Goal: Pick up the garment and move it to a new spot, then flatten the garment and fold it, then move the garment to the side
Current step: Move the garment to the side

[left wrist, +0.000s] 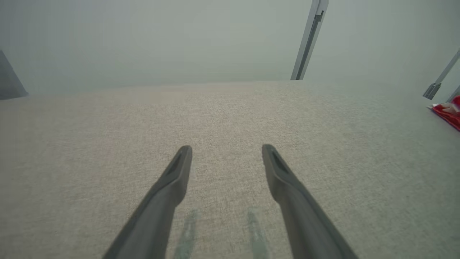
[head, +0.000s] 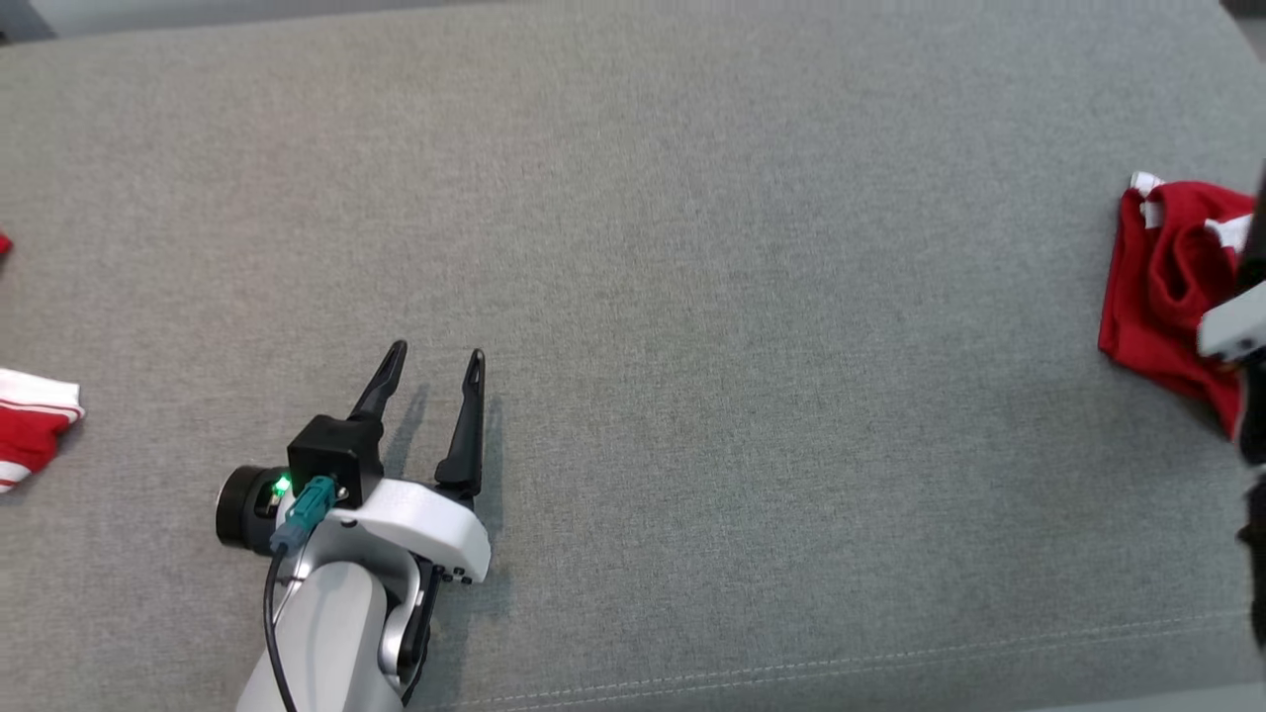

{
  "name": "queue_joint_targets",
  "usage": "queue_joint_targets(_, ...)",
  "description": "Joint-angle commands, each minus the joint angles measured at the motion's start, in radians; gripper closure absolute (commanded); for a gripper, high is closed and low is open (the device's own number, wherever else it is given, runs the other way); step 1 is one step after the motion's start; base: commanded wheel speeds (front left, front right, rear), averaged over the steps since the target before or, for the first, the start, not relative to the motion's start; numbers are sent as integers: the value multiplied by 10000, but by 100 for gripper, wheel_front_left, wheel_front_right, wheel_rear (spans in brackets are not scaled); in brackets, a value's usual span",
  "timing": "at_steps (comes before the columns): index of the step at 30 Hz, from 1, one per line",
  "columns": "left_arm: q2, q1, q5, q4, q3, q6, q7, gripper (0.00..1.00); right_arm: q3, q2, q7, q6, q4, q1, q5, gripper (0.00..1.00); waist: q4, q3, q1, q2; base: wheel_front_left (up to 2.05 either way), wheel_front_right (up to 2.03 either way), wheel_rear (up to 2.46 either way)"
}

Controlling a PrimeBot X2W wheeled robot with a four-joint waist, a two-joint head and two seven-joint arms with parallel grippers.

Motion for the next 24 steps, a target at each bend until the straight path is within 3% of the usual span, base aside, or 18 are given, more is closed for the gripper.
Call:
queue_joint_targets(1,123,69,-72,-216,355,44,-59,0,401,-5,-59,44,-516,301,36,0,74,-300,0,0,0,0,0)
queue_joint_targets(13,123,907,-125,-443,1021,258,-59,0,2728,713,-59,44,-2399,2751,1068,0,772,-1372,0,0,0,0,0)
queue_joint_targets(24,123,1661,83,-978,1734,414,-59,0,2905,1189,-59,44,-3161,4215,840,0,1110,-1945,0,0,0,0,0)
